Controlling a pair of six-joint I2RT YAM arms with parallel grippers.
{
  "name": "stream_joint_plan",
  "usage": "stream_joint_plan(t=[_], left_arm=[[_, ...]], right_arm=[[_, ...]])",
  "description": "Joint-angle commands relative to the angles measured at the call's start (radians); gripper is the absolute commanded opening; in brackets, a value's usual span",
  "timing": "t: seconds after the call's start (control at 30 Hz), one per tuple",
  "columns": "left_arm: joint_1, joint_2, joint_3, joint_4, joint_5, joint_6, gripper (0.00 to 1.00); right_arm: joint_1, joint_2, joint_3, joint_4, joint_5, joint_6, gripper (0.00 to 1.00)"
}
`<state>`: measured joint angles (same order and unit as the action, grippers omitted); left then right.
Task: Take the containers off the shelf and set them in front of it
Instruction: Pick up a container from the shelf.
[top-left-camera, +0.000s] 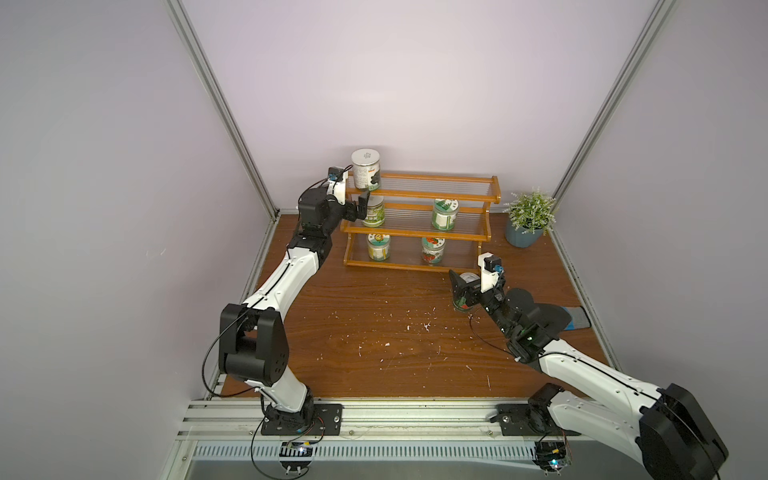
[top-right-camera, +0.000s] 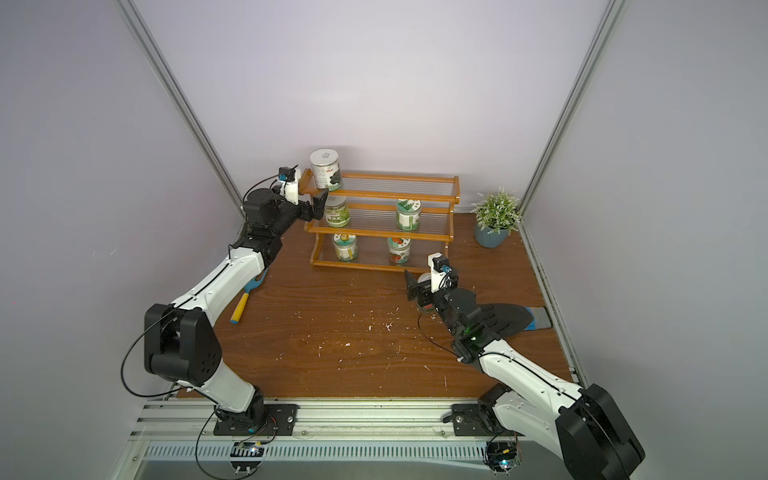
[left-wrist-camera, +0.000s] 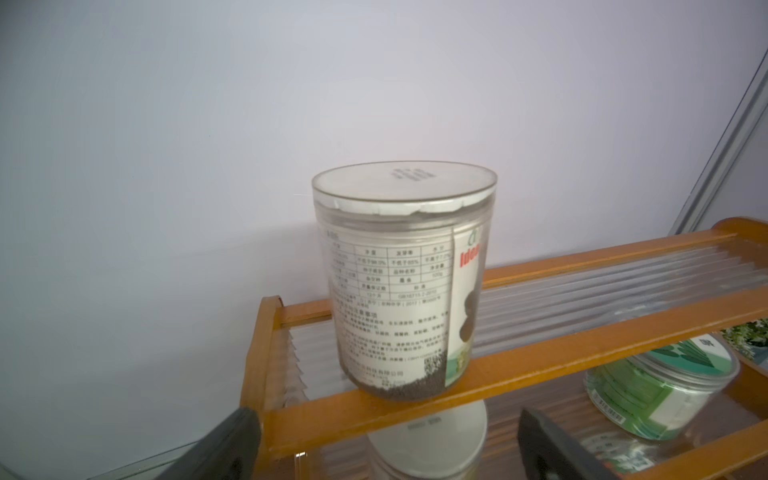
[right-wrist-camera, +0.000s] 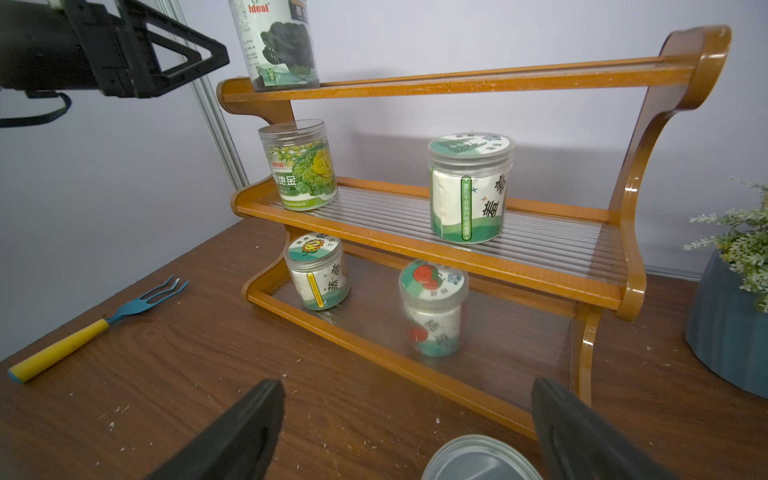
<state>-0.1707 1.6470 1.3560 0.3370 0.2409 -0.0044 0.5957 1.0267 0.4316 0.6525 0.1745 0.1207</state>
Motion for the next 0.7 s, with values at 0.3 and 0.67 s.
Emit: stream_joint_plan(t=[0.3, 0.67], left_arm=[[-0.01, 0.106, 0.155, 0.069, 0.065, 0.02, 1.0], [-0.024, 0.23, 0.313, 0.071, 0.115, 0.006, 1.0]], right_arm=[[0.006, -0.017, 0.042, 0.014, 0.002, -0.027, 0.99], [0.007, -0.01, 0.039, 0.02, 0.012, -0.027, 0.99]])
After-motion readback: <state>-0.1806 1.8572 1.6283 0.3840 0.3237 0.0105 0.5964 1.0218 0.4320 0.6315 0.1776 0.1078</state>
